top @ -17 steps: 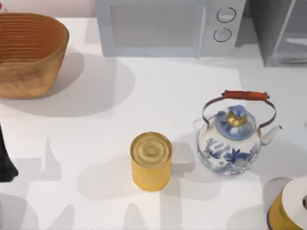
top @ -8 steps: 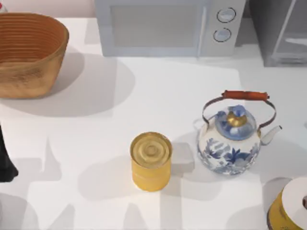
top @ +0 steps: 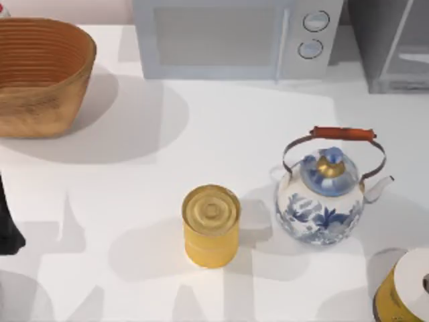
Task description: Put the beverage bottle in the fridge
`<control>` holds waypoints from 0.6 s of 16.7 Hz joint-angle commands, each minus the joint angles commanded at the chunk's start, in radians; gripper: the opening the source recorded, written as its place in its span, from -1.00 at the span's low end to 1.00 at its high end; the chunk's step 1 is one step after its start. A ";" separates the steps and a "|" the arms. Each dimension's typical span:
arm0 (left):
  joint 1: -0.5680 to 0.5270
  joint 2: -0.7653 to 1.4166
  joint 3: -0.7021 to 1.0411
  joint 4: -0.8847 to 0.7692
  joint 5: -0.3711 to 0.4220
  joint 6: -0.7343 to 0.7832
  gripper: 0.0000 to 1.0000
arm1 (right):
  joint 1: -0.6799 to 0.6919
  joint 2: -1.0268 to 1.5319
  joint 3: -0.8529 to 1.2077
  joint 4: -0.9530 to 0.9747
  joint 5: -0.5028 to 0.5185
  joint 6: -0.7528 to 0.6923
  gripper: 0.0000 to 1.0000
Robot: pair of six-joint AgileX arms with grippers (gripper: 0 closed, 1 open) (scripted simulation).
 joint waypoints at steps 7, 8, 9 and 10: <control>0.000 0.000 0.000 0.000 0.000 0.000 1.00 | -0.152 0.078 0.255 -0.370 -0.046 -0.252 -0.98; 0.000 0.000 0.000 0.000 0.000 0.000 1.00 | -0.179 0.087 0.287 -0.417 -0.053 -0.281 -0.98; 0.000 0.000 0.000 0.000 0.000 0.000 1.00 | -0.208 0.093 0.316 -0.454 -0.058 -0.306 -0.98; 0.000 0.000 0.000 0.000 0.000 0.000 1.00 | -0.233 0.096 0.339 -0.480 -0.061 -0.326 -0.98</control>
